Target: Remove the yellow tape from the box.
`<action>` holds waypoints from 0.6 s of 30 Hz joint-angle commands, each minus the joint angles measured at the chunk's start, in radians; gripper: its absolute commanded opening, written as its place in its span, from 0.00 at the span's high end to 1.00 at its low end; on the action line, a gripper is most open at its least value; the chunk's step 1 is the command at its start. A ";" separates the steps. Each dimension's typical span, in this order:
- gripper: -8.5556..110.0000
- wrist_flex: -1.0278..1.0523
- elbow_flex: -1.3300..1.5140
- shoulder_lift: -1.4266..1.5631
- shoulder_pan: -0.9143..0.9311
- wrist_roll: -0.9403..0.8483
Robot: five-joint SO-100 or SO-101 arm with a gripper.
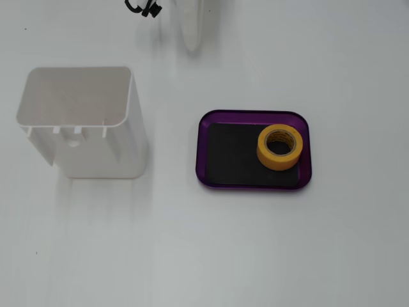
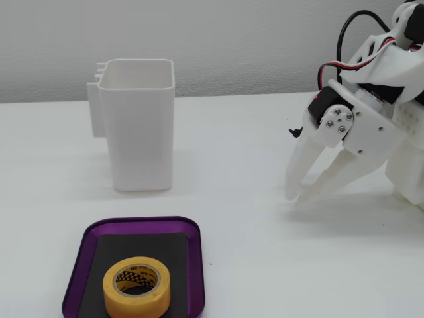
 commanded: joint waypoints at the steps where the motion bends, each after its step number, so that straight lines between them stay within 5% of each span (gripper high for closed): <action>1: 0.93 -0.005 -0.002 0.057 -0.003 0.005; 18: 0.93 -0.006 0.002 0.057 -0.003 -0.005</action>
